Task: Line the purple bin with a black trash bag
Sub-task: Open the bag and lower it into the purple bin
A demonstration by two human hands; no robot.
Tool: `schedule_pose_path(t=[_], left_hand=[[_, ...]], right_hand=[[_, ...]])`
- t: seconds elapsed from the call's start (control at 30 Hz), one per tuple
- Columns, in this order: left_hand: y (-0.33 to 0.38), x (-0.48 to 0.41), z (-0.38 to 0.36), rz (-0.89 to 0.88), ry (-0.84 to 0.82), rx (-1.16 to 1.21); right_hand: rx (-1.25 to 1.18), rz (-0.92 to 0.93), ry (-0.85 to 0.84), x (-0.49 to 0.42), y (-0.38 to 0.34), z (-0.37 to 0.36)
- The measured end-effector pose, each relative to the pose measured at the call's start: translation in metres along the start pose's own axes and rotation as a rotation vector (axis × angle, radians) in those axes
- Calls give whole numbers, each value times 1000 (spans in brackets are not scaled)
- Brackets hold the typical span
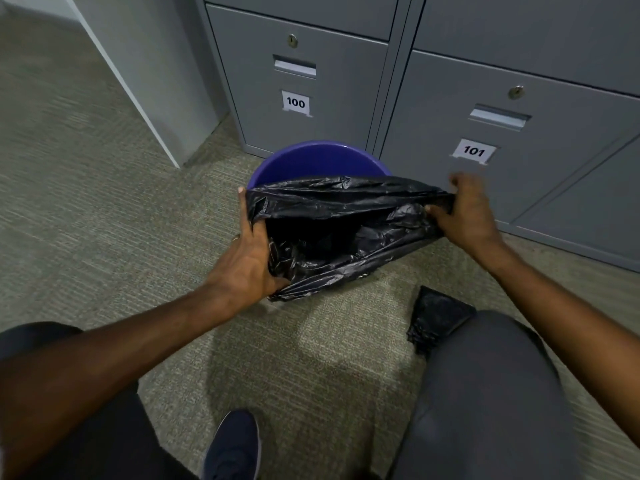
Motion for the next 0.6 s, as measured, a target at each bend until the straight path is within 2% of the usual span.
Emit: schedule_pose_path(t=[0.07,0.1,0.13,0.17,0.23,0.33,0.43,0.5,0.6], left_hand=[[1,-3,2,-9,15,29],[1,-4,2,-12,21,32],[1,-5,2,-14,26,32],[1,-6,1,-16,30,33],[0,-7,2,-11,43,33],[-1,-9,6,17,69,21],[-2,-14,9,26,71,49],[-4,-20,12,49,68,84],[-14,-32,18,119,61,139]], right_hand=[[89,322,268,30,-54,34],[59,534,331,50,-84,43],[37,754,290,70,-110,43],[75,939,178,89,-131,33],[271,1127,-27,117,-150,-2],[382,1129,-87,127,-144,-35],[339,1131,-109,125,-134,-45],[246,1082,-265,122,-127,-53],[107,817,-605,107,-108,-65]])
Point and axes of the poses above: each hand's wrist, its own x-axis away from the middle knuckle, its own z-axis out of the back of the hand, y = z × x, the point moved 8 cm from there along -x, towards the middle knuckle, and after that the axes turned 12 degrees about x, right-handed, at the moved point
